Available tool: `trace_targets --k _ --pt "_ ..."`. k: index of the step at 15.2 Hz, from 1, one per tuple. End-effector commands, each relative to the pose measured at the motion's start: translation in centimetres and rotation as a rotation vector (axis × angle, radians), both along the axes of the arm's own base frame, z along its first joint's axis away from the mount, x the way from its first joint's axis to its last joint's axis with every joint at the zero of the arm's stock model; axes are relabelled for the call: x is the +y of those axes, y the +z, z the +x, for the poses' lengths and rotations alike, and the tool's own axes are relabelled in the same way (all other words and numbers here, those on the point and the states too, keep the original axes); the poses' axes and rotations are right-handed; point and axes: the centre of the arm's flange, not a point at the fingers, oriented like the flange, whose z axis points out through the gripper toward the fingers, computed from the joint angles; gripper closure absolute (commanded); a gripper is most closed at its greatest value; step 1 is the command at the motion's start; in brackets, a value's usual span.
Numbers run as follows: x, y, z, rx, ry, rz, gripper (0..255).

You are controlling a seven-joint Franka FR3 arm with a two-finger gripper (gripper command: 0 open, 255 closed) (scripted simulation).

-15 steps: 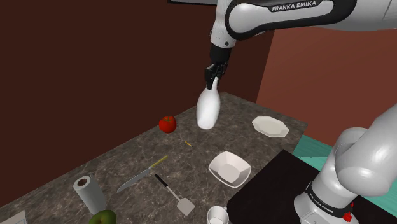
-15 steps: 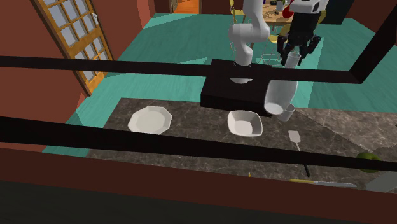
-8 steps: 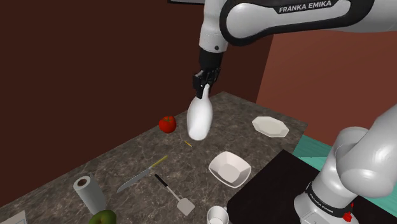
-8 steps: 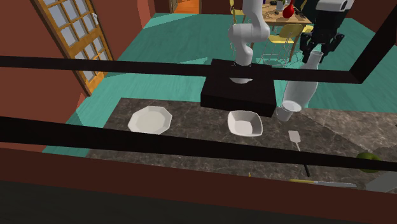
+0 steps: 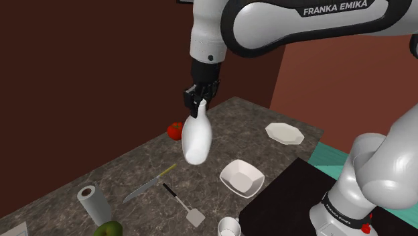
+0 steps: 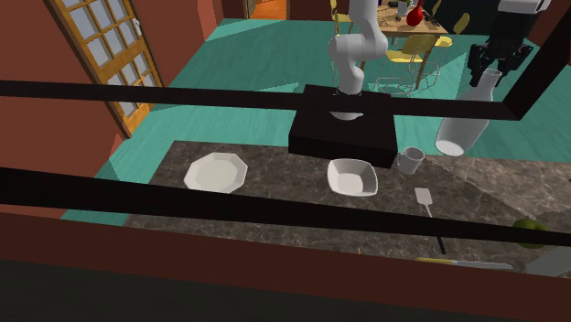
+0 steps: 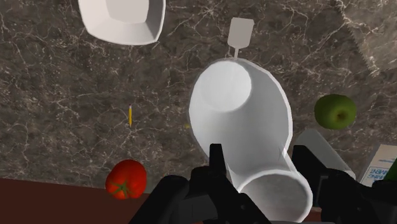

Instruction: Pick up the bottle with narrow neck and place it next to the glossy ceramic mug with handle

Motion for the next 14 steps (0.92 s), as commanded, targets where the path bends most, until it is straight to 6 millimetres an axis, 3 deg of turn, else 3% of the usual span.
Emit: trace_targets --k 1,11,14 --pt "2.8 0.0 -1.1 -0.001 -0.001 0.001 255" --pt "15.5 0.0 -6.5 -0.001 -0.001 0.001 255" --pt "15.5 -1.5 -6.5 -0.001 -0.001 0.001 255"
